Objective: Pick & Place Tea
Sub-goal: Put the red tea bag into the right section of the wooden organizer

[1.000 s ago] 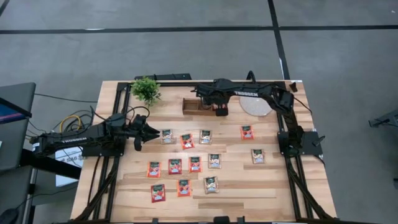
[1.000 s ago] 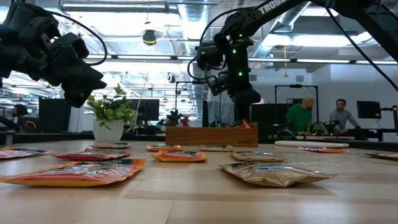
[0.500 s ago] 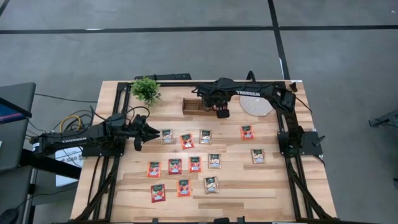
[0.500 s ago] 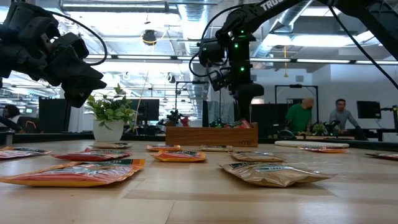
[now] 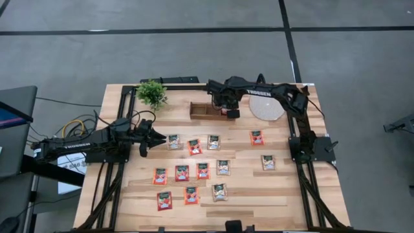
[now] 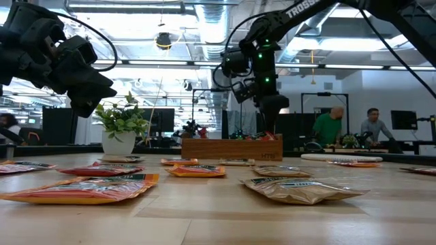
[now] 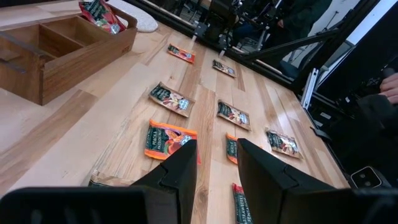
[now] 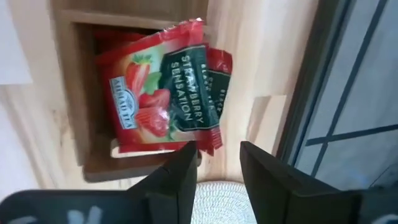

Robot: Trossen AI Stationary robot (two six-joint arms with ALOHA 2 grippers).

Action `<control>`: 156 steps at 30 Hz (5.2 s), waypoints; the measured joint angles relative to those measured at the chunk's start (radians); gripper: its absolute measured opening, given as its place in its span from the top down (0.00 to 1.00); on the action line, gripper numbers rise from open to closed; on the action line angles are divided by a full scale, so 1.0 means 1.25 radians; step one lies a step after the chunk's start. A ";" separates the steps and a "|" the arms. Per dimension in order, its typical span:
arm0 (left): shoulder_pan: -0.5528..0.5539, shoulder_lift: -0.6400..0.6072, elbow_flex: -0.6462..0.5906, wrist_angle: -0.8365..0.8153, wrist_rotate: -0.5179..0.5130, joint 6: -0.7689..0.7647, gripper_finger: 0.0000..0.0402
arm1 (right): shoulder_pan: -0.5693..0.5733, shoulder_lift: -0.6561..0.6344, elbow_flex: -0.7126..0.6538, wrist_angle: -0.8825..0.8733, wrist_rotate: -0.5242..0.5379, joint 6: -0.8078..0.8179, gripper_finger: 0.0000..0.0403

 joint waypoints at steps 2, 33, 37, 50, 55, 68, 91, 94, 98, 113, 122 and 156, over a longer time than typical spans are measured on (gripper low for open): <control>0.000 0.000 0.000 0.000 0.000 0.000 0.74 | -0.006 0.001 0.000 0.000 -0.014 -0.001 0.71; 0.000 0.000 0.000 0.000 0.000 0.000 0.74 | -0.009 0.001 0.000 0.012 -0.082 -0.008 0.85; 0.000 0.000 0.000 0.000 0.000 0.000 0.74 | -0.009 0.001 0.000 0.012 -0.082 -0.008 0.92; 0.000 0.000 0.000 0.000 0.000 0.000 0.74 | -0.006 0.001 0.000 0.009 -0.070 -0.006 0.99; 0.000 0.000 0.000 0.000 0.000 0.000 0.74 | -0.004 0.001 0.000 0.013 -0.053 0.003 1.00; 0.000 0.000 0.000 0.000 0.000 0.000 0.74 | 0.044 0.000 0.000 -0.009 -0.004 0.020 1.00; 0.000 0.000 0.000 0.000 0.000 0.000 0.74 | 0.112 -0.093 0.000 -0.027 0.073 0.237 1.00; 0.000 0.000 0.000 0.000 0.000 0.000 0.74 | 0.121 -0.090 -0.021 -0.016 0.096 0.261 1.00; 0.000 0.000 0.000 0.000 0.000 0.000 0.74 | 0.120 -0.090 -0.062 -0.022 0.099 0.310 1.00; 0.000 0.000 0.000 0.000 0.000 0.011 0.74 | 0.126 -0.091 -0.105 0.026 0.107 0.378 1.00; 0.000 0.000 0.000 0.000 0.000 0.010 0.74 | 0.136 -0.091 -0.105 0.013 0.106 0.404 1.00; 0.000 0.000 0.000 0.000 0.000 0.010 0.74 | 0.128 -0.091 -0.104 -0.009 0.123 0.407 0.73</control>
